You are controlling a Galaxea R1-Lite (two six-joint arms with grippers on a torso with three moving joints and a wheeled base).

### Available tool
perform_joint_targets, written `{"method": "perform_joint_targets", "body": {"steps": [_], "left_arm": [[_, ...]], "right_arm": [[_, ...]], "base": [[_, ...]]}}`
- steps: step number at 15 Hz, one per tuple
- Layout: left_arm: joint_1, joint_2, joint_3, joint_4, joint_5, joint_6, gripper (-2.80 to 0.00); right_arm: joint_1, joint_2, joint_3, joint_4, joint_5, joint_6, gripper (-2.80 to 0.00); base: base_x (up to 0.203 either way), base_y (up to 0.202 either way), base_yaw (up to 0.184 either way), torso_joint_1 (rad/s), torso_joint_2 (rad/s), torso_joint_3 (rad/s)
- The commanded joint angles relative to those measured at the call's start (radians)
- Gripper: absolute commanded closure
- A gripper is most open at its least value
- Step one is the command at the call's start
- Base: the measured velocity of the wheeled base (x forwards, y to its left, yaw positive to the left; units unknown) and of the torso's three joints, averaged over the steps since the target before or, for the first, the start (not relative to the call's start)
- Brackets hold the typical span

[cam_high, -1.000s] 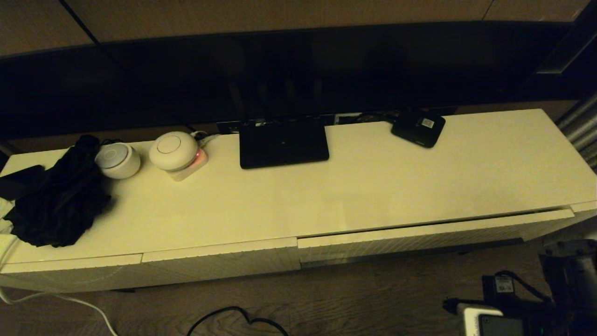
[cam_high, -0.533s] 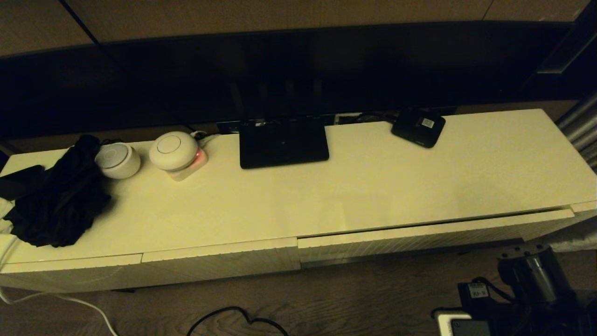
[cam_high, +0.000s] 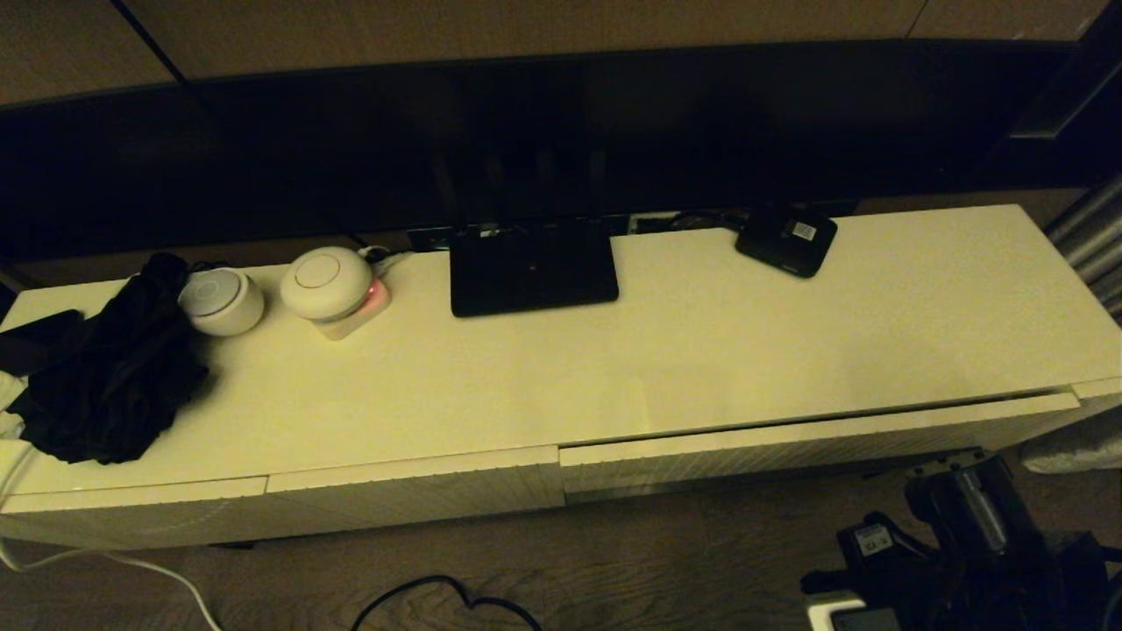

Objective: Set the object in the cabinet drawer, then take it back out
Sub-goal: Open the drawer

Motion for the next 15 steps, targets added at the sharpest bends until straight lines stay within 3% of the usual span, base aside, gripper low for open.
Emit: {"method": "perform_joint_targets", "body": {"steps": [1, 9, 15], "left_arm": [[0.001, 0.000, 0.003, 0.000, 0.001, 0.000, 0.00], [0.001, 0.000, 0.003, 0.000, 0.000, 0.000, 0.00], [0.001, 0.000, 0.003, 0.000, 0.001, 0.000, 0.00]], "right_arm": [[-0.009, 0.005, 0.005, -0.004, 0.001, -0.011, -2.80], [-0.043, 0.069, -0.008, 0.002, -0.004, -0.071, -2.80], [-0.063, 0.174, -0.083, -0.024, -0.007, -0.064, -2.80]], "base": [[0.000, 0.000, 0.000, 0.000, 0.00, 0.000], [0.000, 0.000, 0.000, 0.000, 0.00, 0.000], [0.000, 0.000, 0.000, 0.000, 0.00, 0.000]]}}
